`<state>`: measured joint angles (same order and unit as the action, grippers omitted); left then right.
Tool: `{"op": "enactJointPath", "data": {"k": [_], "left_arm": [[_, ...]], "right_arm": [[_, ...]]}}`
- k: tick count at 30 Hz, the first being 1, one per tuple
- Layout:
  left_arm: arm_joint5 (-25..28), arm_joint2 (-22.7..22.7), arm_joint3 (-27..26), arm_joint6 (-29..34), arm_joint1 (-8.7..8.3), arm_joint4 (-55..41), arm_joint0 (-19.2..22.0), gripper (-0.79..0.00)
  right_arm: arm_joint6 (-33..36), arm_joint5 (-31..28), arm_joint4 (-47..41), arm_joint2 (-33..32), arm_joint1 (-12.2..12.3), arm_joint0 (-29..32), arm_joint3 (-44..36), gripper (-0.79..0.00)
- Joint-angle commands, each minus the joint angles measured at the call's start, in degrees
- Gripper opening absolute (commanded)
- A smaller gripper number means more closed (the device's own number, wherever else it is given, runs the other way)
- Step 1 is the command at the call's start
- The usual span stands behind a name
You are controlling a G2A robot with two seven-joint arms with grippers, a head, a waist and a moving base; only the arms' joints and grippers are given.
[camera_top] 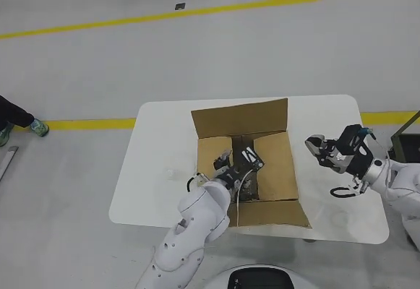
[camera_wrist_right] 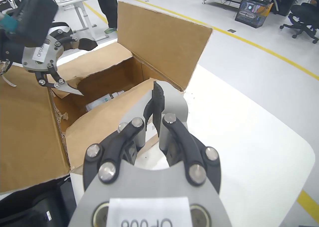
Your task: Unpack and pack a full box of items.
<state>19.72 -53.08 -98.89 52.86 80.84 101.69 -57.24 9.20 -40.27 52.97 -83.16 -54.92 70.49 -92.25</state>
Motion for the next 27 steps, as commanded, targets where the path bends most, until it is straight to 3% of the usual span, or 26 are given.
{"op": "enactJointPath", "data": {"k": [1, 8, 17, 18, 19, 20, 21, 23, 27], "left_arm": [[-2.7, 0.75, 1.4, 0.59, 0.44, 0.0, 0.47, 0.0], [-4.2, 3.26, 4.58, 2.85, 1.1, 6.07, 1.71, 0.0], [-3.34, 2.58, 6.26, 3.16, 1.2, 10.13, 0.98, 0.0], [-3.43, 2.53, 6.22, 3.09, 1.22, 10.35, 0.91, -0.108], [-3.54, 2.46, 6.1, 2.96, 1.26, 10.69, 0.74, -0.329], [-3.61, 2.41, 5.93, 2.85, 1.28, 11.13, 0.62, -0.419], [-3.63, 2.39, 5.8, 2.83, 1.28, 11.62, 0.57, -0.613], [-3.38, 2.28, 5.07, 2.73, 1.28, 13.04, 0.3, -0.785], [-2.89, 1.64, 3.13, 2.43, 1.19, 15.27, -0.38, -0.785]], "right_arm": [[-0.19, -0.29, 0.01, -0.01, -0.01, 0.14, 0.1, -0.785], [-0.54, -1.47, 0.45, -0.6, 0.1, 0.64, 0.34, -0.785], [-0.7, -2.2, 0.74, -0.85, 0.15, 0.83, 0.73, -0.785], [-0.68, -2.2, 0.8, -0.84, 0.15, 0.84, 0.75, -0.785], [-0.72, -2.23, 0.86, -0.78, 0.14, 0.86, 0.75, -0.785], [-0.76, -2.29, 0.91, -0.76, 0.14, 0.88, 0.77, -0.785], [-0.8, -2.31, 0.94, -0.75, 0.14, 0.9, 0.78, -0.785], [-0.86, -2.31, 0.94, -0.73, 0.13, 0.98, 0.83, -0.785], [-0.86, -2.32, 1.12, -0.68, 0.12, 1.06, 0.84, -0.785]]}}
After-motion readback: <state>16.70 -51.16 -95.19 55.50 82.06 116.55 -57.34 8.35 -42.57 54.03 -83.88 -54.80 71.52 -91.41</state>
